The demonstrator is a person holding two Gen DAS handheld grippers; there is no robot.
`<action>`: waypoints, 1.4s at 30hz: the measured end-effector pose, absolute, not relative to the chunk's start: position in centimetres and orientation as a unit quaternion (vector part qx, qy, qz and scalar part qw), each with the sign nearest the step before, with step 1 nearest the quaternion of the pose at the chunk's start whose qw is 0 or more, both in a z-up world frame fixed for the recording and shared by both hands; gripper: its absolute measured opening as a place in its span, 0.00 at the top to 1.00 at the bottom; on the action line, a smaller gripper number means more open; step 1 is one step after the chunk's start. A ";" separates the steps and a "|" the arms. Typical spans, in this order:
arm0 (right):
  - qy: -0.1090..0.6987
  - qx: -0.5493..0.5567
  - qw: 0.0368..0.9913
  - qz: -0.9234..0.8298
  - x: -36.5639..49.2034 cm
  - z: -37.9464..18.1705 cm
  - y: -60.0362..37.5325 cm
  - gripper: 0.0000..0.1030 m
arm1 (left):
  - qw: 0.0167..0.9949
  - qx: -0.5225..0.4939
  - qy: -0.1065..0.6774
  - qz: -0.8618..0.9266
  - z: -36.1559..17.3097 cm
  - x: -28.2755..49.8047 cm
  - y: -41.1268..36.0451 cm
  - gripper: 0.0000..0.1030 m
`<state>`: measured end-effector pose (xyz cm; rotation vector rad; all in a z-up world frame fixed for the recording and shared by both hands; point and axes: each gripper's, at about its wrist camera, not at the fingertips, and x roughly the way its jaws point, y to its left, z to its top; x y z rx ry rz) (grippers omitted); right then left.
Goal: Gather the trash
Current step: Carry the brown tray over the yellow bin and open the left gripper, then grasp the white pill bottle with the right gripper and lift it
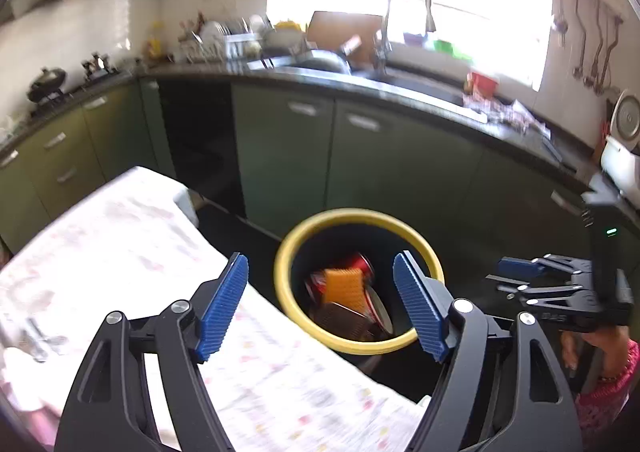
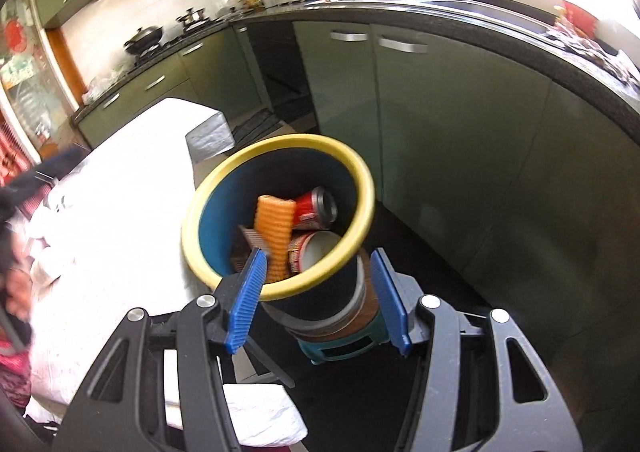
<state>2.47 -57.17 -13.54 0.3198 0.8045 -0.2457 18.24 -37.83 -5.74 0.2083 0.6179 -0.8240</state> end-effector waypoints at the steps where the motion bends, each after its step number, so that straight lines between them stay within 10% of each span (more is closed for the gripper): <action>1: 0.392 0.149 0.901 -0.113 2.9 -13.4 -56.7 0.50 | 0.873 0.090 0.283 -0.386 -4.8 18.0 -35.8 0.23; 11: 0.416 0.053 0.908 0.005 8.4 -11.1 -47.3 0.50 | 0.961 0.012 0.204 -0.186 -0.1 18.7 -13.6 0.15; 22: 0.421 -0.144 0.845 0.297 15.0 -7.9 -29.8 0.50 | 0.977 -0.033 0.205 -0.044 -6.3 20.9 3.6 0.15; 42: 0.480 -0.428 0.609 0.464 19.9 -12.9 -14.4 0.48 | 0.966 -0.121 0.228 -0.005 -11.1 22.1 8.9 0.12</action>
